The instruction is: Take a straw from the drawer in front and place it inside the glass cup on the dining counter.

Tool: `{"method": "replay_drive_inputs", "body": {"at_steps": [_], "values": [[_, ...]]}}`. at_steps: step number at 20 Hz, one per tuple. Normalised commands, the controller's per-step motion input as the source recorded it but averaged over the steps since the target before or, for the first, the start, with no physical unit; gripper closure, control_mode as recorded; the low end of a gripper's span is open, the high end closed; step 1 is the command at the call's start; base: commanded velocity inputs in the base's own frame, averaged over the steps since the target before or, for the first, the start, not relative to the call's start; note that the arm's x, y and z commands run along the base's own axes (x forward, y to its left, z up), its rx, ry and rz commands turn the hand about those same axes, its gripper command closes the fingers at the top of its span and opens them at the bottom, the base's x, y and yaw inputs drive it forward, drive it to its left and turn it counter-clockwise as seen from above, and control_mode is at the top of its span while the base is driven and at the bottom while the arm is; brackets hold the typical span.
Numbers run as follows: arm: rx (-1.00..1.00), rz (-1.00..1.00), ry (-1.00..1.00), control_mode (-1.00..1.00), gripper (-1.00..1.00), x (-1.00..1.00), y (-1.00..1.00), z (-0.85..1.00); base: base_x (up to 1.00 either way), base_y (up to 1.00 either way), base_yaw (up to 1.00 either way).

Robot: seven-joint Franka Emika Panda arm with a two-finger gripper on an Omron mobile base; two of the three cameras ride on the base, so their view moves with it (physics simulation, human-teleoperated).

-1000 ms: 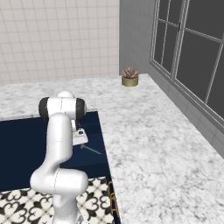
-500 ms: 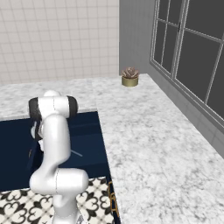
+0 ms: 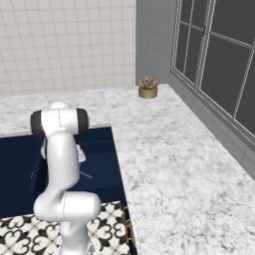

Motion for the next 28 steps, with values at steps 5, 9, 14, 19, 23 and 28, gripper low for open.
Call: {"method": "replay_drive_inputs", "body": {"at_steps": [5, 9, 14, 19, 23, 28], "values": [[0.02, 0.08, 0.0, -1.0, -1.0, 0.45, 0.0, -0.09, 0.0, 0.0, 0.0], [0.0, 0.1, 0.05, -1.0, -1.0, 0.14, 0.0, -0.34, 0.0, 0.0, 0.0], [0.01, 0.11, 0.1, -1.0, -1.0, 0.37, 0.0, -0.35, 0.0, 0.0, 0.0], [0.01, 0.11, 0.13, -1.0, -1.0, 0.34, 0.0, -0.44, 0.0, 0.0, 0.0], [0.0, 0.09, 0.11, -1.0, -1.0, 0.0, 0.0, -0.71, 0.0, 0.0, 0.0], [0.0, 0.08, 0.06, -1.0, 1.0, -0.15, 0.0, -0.83, 0.0, 0.0, 0.0]]}}
